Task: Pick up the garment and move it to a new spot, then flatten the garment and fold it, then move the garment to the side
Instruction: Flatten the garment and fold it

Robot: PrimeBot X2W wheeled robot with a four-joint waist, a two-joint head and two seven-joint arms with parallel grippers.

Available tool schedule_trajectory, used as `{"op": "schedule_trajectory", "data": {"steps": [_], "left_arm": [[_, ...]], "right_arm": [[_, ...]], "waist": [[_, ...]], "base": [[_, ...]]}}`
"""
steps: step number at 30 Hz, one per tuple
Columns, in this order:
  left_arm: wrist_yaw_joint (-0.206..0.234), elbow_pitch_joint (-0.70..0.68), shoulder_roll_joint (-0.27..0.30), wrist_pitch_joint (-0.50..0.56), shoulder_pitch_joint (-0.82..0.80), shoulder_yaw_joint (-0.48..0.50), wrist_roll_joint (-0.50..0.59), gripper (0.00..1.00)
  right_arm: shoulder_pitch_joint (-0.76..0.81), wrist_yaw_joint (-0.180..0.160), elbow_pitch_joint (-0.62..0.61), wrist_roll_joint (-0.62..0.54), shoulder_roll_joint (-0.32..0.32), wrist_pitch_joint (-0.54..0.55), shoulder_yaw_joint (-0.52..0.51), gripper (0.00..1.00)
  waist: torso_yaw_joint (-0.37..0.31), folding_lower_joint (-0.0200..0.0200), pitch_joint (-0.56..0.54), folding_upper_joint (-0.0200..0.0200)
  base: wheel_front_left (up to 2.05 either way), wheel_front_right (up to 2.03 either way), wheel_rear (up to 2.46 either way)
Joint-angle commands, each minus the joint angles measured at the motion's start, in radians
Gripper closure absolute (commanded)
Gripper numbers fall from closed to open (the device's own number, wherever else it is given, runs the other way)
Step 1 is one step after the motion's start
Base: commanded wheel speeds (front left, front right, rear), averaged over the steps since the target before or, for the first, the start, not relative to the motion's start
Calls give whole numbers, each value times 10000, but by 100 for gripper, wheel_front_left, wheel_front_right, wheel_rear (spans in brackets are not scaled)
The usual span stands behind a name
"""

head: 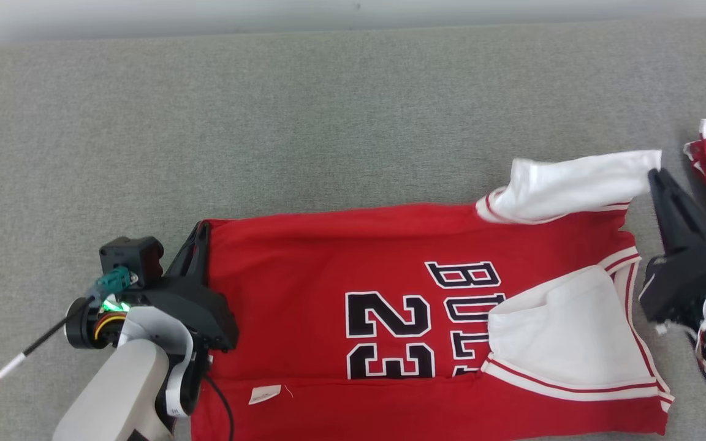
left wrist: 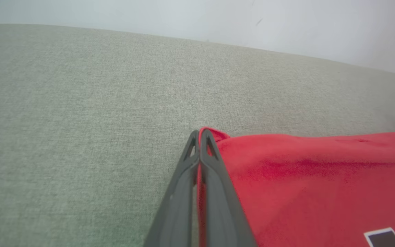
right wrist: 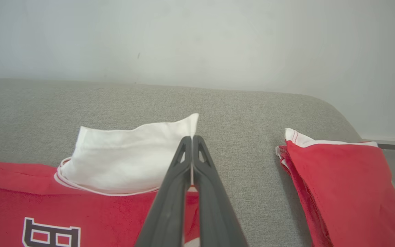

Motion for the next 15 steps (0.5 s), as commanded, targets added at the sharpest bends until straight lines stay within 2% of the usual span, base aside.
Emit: {"op": "schedule_trajectory", "data": {"steps": [1, 6, 15], "left_arm": [[77, -85, 84, -136, 180, -33, 166, 100], [252, -342, 261, -572, 563, -332, 615, 100], [575, -735, 401, -968, 1496, -351, 618, 100]], "right_arm": [[240, -29, -177, -39, -90, -128, 94, 100], [1245, -30, -793, 60, -259, -529, 312, 100], [2641, -29, -1288, 189, -37, 68, 176, 100]], "waist": [[-109, 1, -89, 0], [-211, 1, -210, 0], [-272, 1, -534, 0]], "base": [[0, 0, 0], [0, 0, 0], [0, 0, 0]]}}
